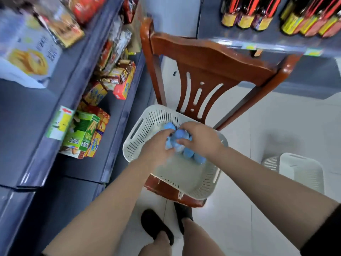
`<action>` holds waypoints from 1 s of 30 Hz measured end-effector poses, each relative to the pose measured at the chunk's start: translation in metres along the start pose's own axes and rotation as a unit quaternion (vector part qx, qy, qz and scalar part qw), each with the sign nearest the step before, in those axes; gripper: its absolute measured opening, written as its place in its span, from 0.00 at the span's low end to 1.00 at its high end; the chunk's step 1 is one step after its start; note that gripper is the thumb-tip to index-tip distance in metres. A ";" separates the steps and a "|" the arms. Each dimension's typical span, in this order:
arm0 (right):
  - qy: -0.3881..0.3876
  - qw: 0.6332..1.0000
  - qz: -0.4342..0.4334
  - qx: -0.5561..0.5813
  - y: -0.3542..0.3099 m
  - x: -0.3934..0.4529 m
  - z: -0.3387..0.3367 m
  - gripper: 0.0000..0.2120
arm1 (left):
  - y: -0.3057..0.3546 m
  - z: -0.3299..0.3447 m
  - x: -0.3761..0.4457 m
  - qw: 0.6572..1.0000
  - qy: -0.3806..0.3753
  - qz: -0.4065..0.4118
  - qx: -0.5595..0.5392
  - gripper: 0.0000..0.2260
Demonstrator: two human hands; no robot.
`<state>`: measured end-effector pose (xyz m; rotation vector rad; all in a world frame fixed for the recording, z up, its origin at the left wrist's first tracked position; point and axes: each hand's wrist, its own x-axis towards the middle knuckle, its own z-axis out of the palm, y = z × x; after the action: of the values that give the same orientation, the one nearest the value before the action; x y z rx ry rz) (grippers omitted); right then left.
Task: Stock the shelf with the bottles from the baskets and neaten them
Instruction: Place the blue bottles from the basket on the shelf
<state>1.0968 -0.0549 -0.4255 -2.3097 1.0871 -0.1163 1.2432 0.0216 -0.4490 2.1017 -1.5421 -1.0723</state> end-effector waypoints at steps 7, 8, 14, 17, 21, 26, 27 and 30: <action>0.099 0.989 -0.108 0.019 -0.099 0.023 -0.095 0.15 | 0.046 -0.115 -0.045 0.986 0.152 0.058 -0.029 0.24; 0.110 0.985 -0.131 0.030 -0.115 0.026 -0.107 0.15 | 0.053 -0.130 -0.053 0.983 0.170 0.064 -0.034 0.24; 0.159 0.957 -0.212 0.121 -0.213 0.032 -0.169 0.13 | 0.083 -0.213 -0.120 0.948 0.292 0.108 -0.067 0.24; 0.160 0.940 -0.256 0.158 -0.264 0.028 -0.191 0.10 | 0.094 -0.251 -0.161 0.927 0.345 0.116 -0.096 0.23; 0.155 0.910 -0.327 0.201 -0.333 0.014 -0.215 0.13 | 0.102 -0.290 -0.220 0.891 0.420 0.131 -0.112 0.21; 0.132 0.867 -0.404 0.259 -0.416 -0.008 -0.228 0.12 | 0.102 -0.320 -0.293 0.836 0.514 0.135 -0.136 0.20; 0.118 0.858 -0.417 0.275 -0.432 -0.012 -0.228 0.12 | 0.102 -0.325 -0.307 0.825 0.533 0.134 -0.135 0.19; 0.082 0.832 -0.444 0.322 -0.478 -0.023 -0.221 0.13 | 0.097 -0.334 -0.348 0.795 0.577 0.118 -0.142 0.18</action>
<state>1.3380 0.0995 0.0174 -1.9747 -0.0883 -0.8988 1.3737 0.2485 -0.0320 1.6659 -0.8625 0.1600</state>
